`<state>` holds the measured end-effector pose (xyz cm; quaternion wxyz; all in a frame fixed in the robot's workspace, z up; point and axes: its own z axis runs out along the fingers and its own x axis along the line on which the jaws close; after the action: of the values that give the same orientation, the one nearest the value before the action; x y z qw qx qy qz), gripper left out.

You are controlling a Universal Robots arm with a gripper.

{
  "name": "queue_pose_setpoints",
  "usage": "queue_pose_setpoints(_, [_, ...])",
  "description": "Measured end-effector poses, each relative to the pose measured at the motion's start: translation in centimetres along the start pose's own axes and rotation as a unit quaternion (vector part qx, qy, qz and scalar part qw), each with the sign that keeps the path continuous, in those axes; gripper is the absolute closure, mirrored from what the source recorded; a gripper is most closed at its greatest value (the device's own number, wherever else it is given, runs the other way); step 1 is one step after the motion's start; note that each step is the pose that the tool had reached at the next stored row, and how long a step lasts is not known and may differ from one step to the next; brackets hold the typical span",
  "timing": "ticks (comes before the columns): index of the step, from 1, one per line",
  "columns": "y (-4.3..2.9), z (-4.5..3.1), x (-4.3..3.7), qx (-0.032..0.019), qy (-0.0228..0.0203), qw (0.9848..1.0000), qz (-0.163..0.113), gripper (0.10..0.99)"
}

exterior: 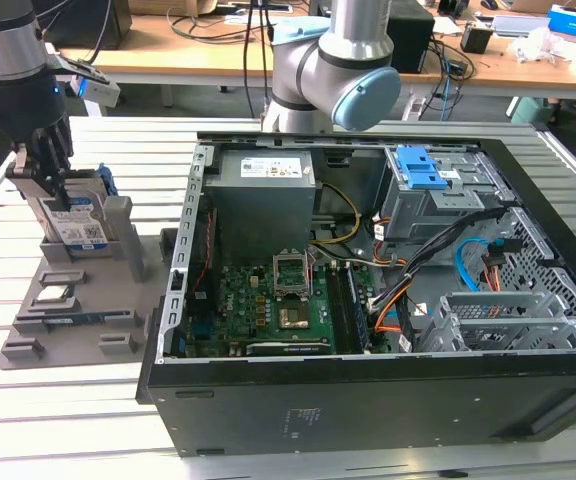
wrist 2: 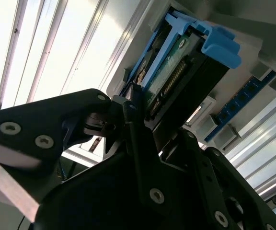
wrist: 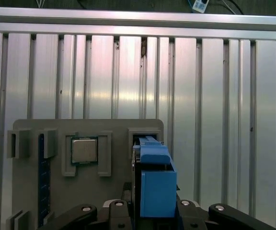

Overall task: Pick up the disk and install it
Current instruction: 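Pick up the disk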

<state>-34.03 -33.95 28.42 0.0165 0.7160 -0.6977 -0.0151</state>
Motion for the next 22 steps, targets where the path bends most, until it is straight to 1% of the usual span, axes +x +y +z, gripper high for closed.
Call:
queue_pose_setpoints(9, [0.0, 0.01, 0.0, 0.0001, 0.0, 1.0, 0.0, 0.725])
queue_pose_setpoints(11, [0.0, -0.13, 0.0, 0.0002, -0.0001, 1.0, 0.0, 0.725])
queue_pose_setpoints(16, [0.03, -0.77, 0.0, 0.0, 0.0, 1.0, 0.0, 0.725])
queue_pose_setpoints(19, [0.05, -1.35, -0.01, 0.0, 0.0, 1.0, 0.0, 0.725])
queue_pose_setpoints(20, [0.07, -1.86, -0.03, 0.0001, 0.0, 1.0, 0.0, 0.725])
queue_pose_setpoints(22, [0.09, -2.24, -0.04, 0.0, 0.0, 1.0, 0.0, 0.725])
